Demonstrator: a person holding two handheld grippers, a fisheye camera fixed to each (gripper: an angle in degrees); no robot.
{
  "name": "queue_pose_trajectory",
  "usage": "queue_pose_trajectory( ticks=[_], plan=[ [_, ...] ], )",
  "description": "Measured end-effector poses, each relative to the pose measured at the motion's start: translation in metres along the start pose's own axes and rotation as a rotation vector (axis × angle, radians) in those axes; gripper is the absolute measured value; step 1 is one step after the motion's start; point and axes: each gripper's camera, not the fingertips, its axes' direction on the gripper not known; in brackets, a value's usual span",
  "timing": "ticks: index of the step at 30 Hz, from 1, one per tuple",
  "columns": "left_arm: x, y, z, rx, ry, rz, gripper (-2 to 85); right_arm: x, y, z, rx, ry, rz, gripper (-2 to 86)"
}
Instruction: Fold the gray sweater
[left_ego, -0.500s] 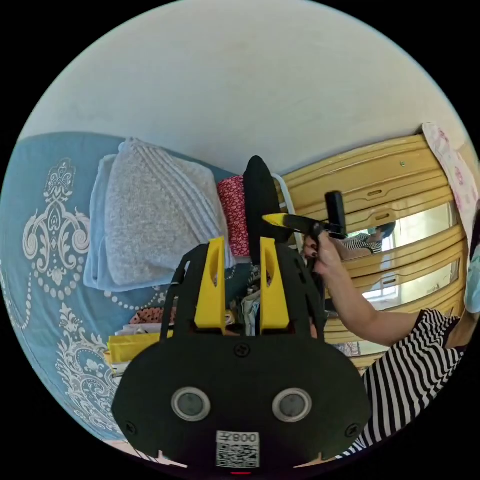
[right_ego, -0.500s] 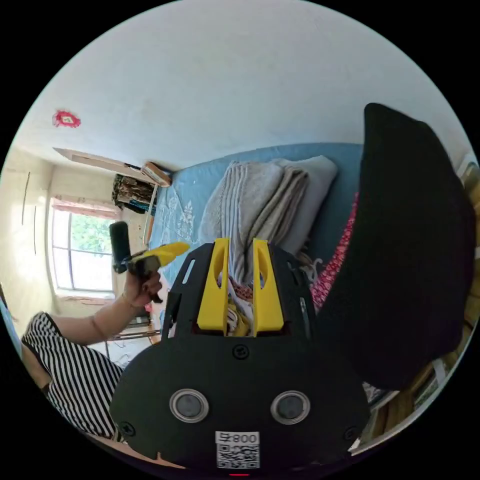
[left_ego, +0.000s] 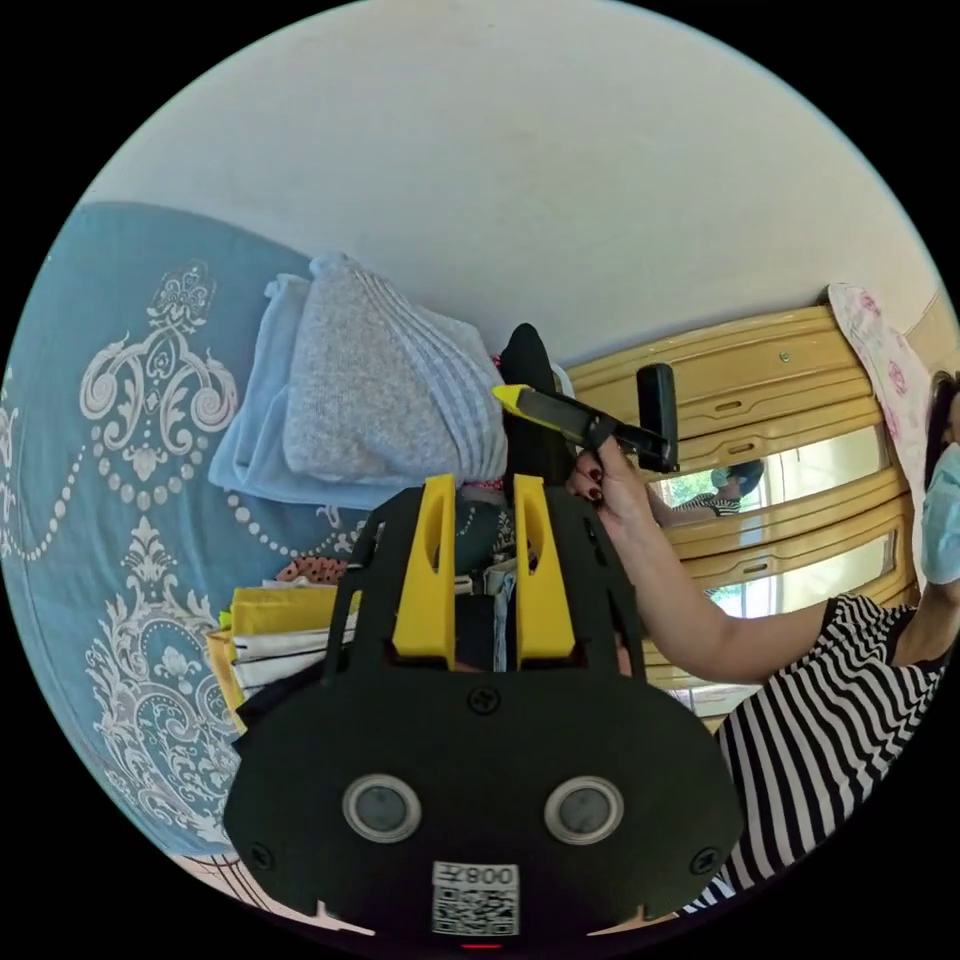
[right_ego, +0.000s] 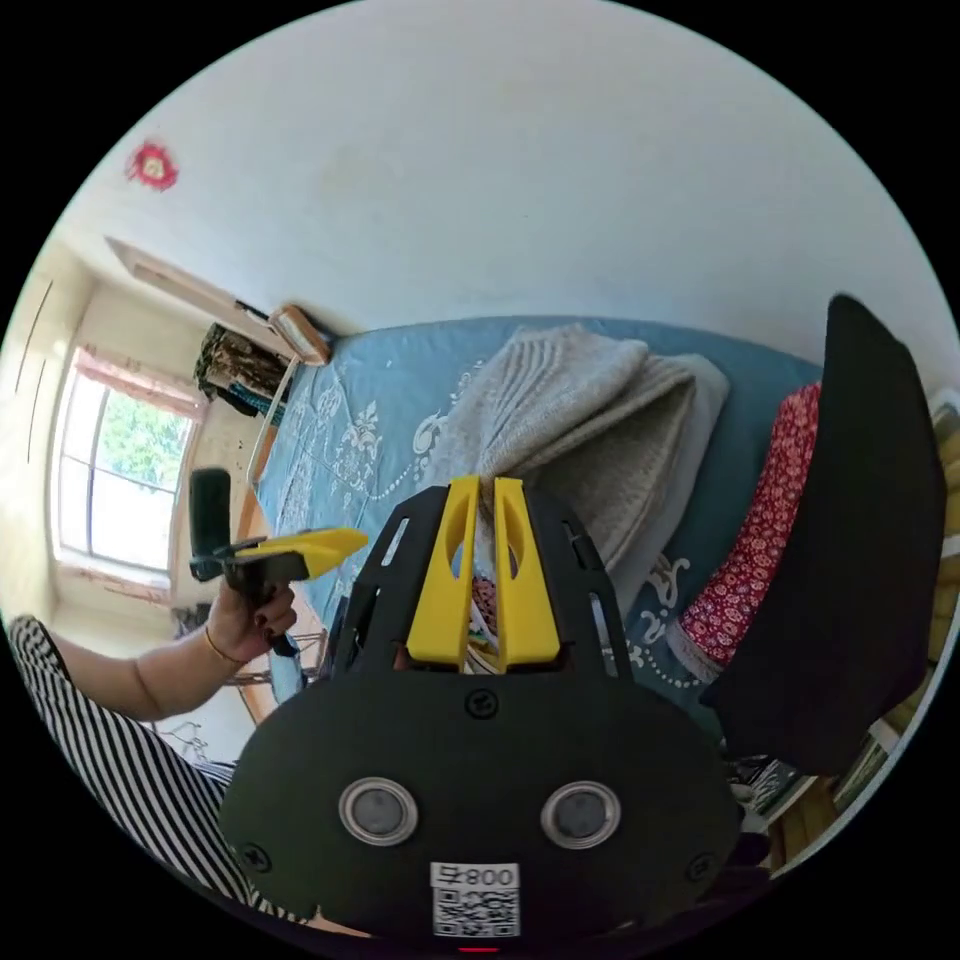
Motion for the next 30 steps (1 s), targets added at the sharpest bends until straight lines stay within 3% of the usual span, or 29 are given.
queue_pose_trajectory(
  ticks=[8, 13, 15, 19, 24, 26, 30],
  plan=[
    [0.073, -0.036, -0.026, 0.055, -0.157, 0.187, 16.9, -0.105, 0.054, 0.057, -0.022, 0.127, -0.251, 2.4],
    [0.121, -0.054, 0.025, -0.142, -0.320, 0.304, 17.5, -0.125, 0.078, 0.094, -0.037, 0.101, -0.239, 2.2],
    [0.137, -0.048, 0.044, -0.222, -0.394, 0.360, 15.8, -0.131, 0.083, 0.105, -0.041, 0.110, -0.233, 2.1],
    [0.164, -0.028, 0.056, -0.293, -0.668, 0.441, 3.0, -0.146, 0.096, 0.131, -0.052, 0.105, -0.229, 2.0],
    [0.181, -0.002, -0.003, -0.167, -0.478, 0.368, 2.9, -0.163, 0.116, 0.157, -0.030, 0.069, -0.197, 1.9],
    [0.197, 0.013, -0.017, -0.161, -0.397, 0.417, 7.6, -0.170, 0.121, 0.169, -0.031, 0.069, -0.191, 2.0],
    [0.239, 0.047, 0.007, -0.368, -0.516, 0.598, 12.8, -0.188, 0.133, 0.196, -0.030, 0.075, -0.172, 1.9]
  ],
)
